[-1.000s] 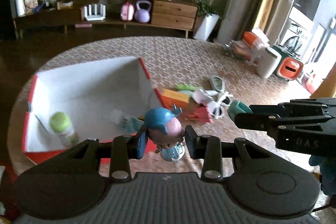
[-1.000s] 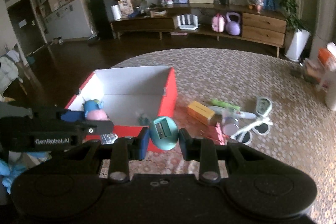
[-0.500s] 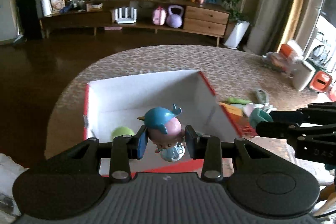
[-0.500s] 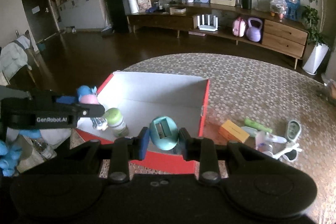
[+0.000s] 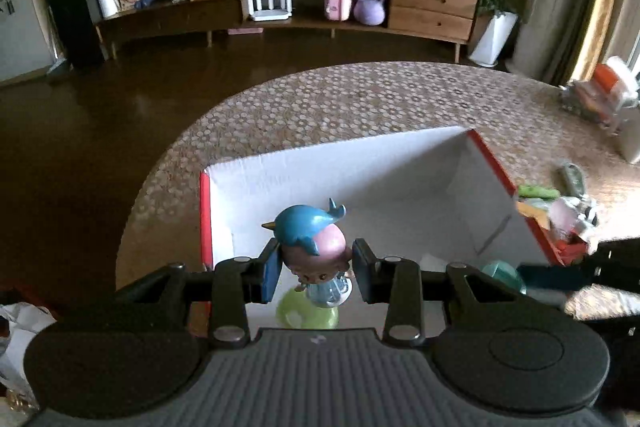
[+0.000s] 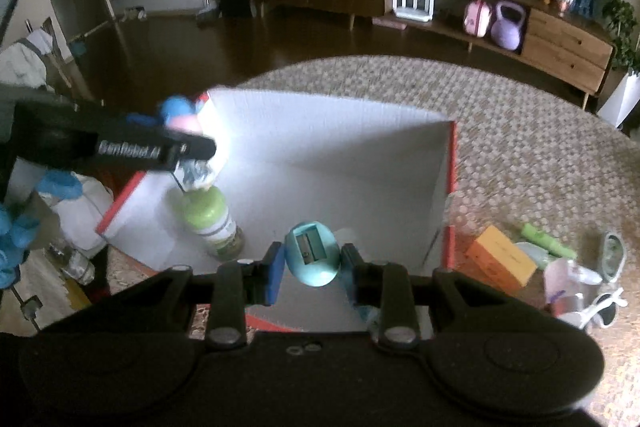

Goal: Organize rigid objects
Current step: 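Carry the doll and teal gadget into the red box and open both grippers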

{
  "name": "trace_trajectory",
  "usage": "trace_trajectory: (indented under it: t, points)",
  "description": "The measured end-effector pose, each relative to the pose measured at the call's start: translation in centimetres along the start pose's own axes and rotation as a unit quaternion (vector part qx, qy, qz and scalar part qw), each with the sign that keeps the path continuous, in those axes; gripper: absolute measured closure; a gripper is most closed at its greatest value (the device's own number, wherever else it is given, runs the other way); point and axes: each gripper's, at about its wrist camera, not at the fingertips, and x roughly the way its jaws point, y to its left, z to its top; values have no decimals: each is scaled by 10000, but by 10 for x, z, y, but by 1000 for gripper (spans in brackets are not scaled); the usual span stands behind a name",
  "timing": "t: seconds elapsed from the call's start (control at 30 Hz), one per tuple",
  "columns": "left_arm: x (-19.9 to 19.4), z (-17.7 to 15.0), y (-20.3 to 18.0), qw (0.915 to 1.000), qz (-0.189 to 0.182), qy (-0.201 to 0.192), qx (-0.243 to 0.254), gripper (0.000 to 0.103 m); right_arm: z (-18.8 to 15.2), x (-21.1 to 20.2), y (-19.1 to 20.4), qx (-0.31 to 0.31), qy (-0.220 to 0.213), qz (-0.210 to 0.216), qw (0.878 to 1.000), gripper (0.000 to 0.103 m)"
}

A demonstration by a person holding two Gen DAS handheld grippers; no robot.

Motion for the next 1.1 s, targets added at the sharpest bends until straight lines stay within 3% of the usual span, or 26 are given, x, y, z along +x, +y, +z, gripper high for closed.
trace_trajectory:
  t: [0.1, 0.37, 1.1]
  points:
    - [16, 7, -6, 9998, 32, 47, 166, 66, -1, 20, 1, -9, 161, 13, 9999, 73]
    - [72, 15, -20, 9971, -144, 674, 330, 66, -5, 52, 4, -55, 425, 66, 9991, 73]
    - [149, 22, -73, 9830, -168, 1654, 784, 65, -5, 71, -4, 103, 691, 211, 9973, 72]
